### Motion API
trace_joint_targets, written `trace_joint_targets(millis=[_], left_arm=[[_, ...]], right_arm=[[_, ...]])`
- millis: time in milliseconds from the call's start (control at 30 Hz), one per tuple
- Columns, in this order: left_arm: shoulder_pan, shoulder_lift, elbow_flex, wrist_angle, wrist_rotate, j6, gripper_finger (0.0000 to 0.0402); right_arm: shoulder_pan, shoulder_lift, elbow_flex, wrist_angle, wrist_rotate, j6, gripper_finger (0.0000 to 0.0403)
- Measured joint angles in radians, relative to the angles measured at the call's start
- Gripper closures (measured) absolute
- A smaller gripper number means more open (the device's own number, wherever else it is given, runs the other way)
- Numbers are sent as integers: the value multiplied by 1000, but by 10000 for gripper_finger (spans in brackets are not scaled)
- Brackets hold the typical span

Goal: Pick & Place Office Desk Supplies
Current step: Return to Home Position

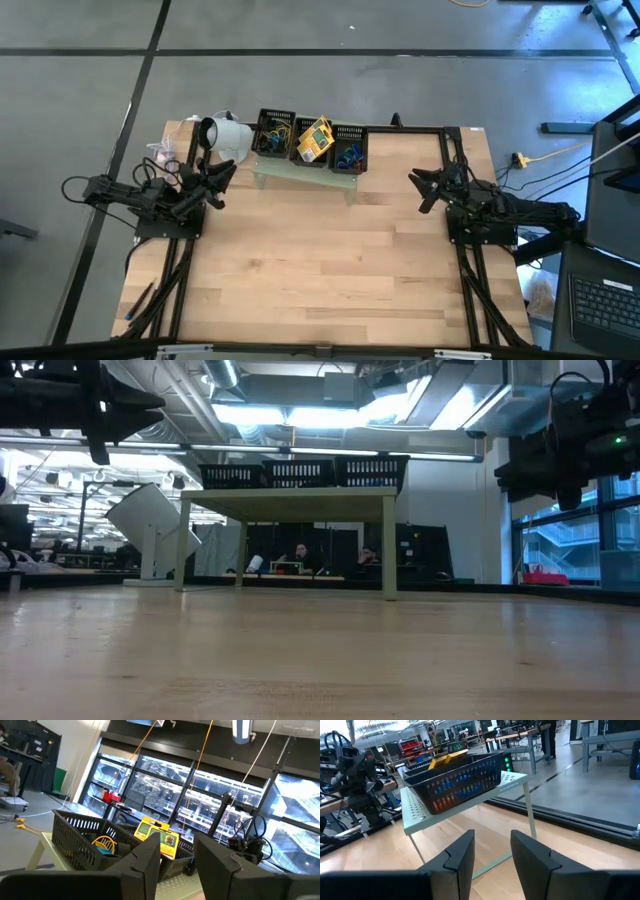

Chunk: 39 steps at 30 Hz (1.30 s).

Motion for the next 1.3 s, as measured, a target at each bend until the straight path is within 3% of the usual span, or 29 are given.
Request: trace_joint_targets(millis=[600, 1100, 1300], left_arm=[[0, 0, 0, 0, 0, 0, 290], [0, 0, 0, 0, 0, 0, 290], [0, 0, 0, 0, 0, 0, 290]], right_arm=[[0, 0, 0, -2, -32, -21, 272], [0, 0, 0, -5, -201, -19, 272], [0, 0, 0, -7, -210, -19, 272]])
